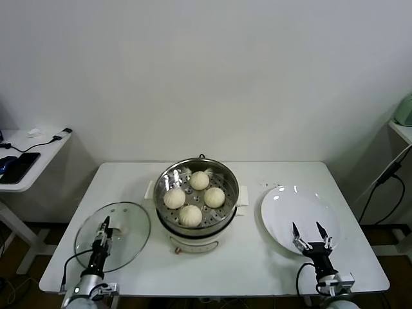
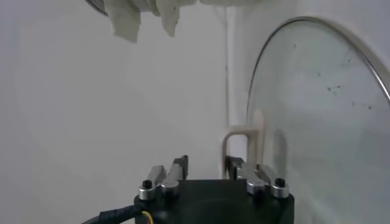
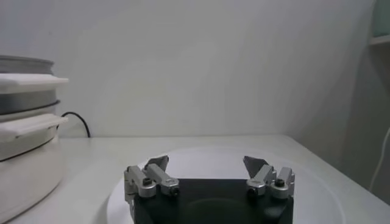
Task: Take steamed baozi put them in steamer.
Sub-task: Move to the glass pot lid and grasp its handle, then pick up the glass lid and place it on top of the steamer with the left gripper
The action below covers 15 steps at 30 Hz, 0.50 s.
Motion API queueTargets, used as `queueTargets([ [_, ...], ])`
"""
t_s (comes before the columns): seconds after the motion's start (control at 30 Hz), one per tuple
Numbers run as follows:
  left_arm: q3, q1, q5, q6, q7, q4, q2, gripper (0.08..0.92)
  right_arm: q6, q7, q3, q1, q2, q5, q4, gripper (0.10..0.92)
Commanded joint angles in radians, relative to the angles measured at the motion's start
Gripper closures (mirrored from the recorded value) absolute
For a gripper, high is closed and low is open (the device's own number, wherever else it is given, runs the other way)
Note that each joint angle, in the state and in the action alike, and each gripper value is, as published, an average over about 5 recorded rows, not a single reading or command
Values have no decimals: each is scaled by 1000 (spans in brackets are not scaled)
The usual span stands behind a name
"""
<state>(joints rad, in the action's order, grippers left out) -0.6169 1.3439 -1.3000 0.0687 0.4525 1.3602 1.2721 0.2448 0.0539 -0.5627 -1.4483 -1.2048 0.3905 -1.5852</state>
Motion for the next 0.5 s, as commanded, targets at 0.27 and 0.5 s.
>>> queueTargets([
  [0.27, 0, -27, -4, -3, -6, -53, 9, 797, 0, 4, 1, -7, 4, -6, -8, 203],
  [0.5, -17, 0, 45, -6, -29, 41, 8, 869, 2, 5, 10, -9, 3, -13, -9, 203],
])
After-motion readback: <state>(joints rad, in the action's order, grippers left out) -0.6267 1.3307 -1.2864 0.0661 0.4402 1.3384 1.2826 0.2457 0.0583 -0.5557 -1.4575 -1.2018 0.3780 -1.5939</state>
